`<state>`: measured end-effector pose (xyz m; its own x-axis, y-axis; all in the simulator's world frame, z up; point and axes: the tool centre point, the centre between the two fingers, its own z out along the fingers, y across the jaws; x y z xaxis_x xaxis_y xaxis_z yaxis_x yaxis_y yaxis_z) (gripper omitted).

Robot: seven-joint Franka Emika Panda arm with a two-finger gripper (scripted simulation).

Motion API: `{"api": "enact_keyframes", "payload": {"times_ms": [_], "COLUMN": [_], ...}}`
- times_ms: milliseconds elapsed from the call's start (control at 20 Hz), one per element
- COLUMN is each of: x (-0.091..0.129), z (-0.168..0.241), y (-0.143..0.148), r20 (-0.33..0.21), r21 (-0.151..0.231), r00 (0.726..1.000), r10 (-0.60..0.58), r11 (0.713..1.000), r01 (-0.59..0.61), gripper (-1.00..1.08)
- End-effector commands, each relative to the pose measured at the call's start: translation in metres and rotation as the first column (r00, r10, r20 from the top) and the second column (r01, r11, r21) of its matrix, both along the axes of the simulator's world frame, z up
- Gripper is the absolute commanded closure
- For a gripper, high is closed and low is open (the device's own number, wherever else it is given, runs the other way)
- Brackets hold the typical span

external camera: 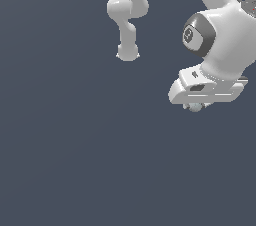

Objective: Pick up the object and move it to a goal position.

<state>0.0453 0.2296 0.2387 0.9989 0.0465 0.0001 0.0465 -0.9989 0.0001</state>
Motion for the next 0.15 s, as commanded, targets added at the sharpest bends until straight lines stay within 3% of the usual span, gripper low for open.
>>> {"api": "enact_keyframes", "payload": {"times_ms": [0, 100], "x": [0.0015, 0.0018], "z": [0.0022, 0.0026], "y": [0.0019, 0.0023], "r20": [0.000, 0.000], "r21": [0.000, 0.000], "r00": [1.000, 1.000], "r10": [0.000, 0.000], "r11": [1.000, 1.000], "r01": [0.000, 0.000], "gripper": [1.08, 1.08]}}
